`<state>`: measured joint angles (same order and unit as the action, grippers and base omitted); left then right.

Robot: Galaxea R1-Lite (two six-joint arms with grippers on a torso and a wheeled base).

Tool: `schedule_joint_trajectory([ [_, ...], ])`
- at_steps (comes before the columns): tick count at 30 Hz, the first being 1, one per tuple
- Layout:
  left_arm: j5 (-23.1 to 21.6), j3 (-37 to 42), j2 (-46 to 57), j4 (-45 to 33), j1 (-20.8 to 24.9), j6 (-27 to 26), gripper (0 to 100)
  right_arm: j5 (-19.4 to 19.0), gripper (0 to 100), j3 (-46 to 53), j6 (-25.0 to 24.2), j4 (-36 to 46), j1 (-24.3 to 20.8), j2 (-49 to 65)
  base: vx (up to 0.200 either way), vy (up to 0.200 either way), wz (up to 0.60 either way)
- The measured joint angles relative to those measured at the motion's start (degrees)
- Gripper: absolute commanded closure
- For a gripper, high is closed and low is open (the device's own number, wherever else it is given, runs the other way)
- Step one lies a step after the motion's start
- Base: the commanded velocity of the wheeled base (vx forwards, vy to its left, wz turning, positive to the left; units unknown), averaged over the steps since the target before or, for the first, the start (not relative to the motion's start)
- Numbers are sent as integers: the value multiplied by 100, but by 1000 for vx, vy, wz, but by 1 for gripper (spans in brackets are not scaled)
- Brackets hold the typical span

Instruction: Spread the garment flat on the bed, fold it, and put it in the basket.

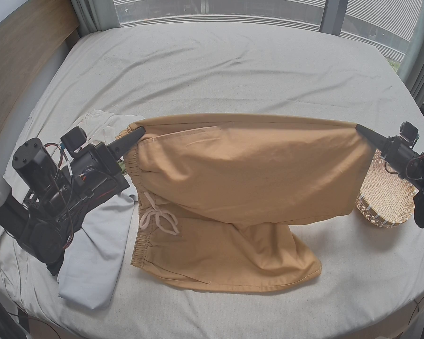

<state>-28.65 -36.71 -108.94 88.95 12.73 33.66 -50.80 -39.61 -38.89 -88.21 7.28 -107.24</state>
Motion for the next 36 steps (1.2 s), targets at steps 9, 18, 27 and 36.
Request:
schedule_joint_trajectory([
  [9,46,-444,-394,2,-38,0,100,63,100,-575,-116,-2,-15,-441,0,0,0],
  [18,51,-924,-875,2,-77,33,100,66,100,-1034,-126,0,-21,-948,0,0,0],
  [27,57,-1604,-1373,0,-171,83,100,71,100,-1648,-140,0,-48,-1412,0,0,0],
  [36,27,-2118,-1786,0,-226,219,100,63,100,-2125,-202,0,-52,-1820,0,0,0],
])
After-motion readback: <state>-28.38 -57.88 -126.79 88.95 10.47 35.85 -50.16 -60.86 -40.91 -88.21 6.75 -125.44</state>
